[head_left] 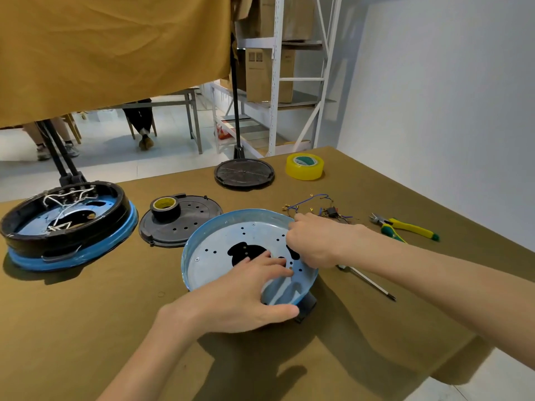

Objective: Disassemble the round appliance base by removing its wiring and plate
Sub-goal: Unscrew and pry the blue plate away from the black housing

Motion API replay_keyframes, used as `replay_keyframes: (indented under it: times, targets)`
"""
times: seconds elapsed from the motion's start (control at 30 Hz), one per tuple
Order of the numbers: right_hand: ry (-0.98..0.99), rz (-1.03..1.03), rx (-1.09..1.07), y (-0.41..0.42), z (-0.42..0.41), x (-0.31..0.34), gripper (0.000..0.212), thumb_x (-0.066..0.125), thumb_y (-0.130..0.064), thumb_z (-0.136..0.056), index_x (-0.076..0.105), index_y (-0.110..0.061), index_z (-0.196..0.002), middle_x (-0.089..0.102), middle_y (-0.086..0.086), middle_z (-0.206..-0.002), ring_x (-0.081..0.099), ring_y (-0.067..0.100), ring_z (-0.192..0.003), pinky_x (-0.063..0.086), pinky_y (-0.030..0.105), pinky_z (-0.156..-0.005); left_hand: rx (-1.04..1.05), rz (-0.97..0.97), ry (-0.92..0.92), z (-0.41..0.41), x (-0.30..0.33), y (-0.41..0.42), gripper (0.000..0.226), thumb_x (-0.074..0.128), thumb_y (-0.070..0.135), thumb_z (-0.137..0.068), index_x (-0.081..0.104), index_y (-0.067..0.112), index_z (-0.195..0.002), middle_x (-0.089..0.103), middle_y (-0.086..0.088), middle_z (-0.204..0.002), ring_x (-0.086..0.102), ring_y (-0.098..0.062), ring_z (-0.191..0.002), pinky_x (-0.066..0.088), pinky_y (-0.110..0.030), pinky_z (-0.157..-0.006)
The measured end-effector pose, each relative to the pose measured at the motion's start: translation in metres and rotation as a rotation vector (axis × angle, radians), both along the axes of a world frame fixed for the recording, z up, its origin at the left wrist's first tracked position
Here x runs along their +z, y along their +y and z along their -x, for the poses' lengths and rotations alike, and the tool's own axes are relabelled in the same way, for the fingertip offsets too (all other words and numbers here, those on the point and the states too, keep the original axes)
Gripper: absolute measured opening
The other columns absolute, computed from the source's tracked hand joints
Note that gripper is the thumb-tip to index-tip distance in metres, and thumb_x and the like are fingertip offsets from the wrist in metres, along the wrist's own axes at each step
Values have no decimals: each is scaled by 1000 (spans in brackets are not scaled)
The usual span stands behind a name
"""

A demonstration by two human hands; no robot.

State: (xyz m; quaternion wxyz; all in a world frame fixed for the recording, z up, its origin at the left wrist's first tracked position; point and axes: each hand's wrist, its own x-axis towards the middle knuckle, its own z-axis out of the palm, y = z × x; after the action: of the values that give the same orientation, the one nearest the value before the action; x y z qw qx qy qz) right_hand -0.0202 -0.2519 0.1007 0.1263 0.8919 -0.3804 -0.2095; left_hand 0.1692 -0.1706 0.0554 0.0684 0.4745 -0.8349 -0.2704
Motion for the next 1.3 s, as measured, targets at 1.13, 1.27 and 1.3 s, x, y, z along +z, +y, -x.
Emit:
replay_keyframes:
  times: [1.13, 1.27, 1.3]
  targets:
    - [0, -117, -129, -12, 4, 13, 29, 60, -9, -95, 43, -12, -72, 51, 9, -78, 57, 33, -83, 51, 41, -70, 163, 19, 44, 36, -20, 5, 75, 34, 87, -87, 41, 46, -149, 25, 20, -164, 22, -8, -151, 38, -43, -119]
    - [-101, -262, -229, -17, 9, 18, 17, 63, -11, -91, 66, -3, -76, 62, 17, -80, 55, 33, -70, 39, 34, -58, 166, 18, 41, 36, -19, 6, 73, 35, 87, -86, 41, 49, -148, 25, 21, -163, 25, -7, -150, 39, -43, -118]
    - [-109, -258, -228, -16, 10, 17, 26, 64, -16, -92, 61, -7, -68, 57, 12, -72, 50, 29, -64, 38, 34, -55, 168, 18, 43, 36, -19, 6, 73, 35, 87, -86, 41, 49, -147, 25, 22, -163, 26, -7, -149, 40, -43, -117]
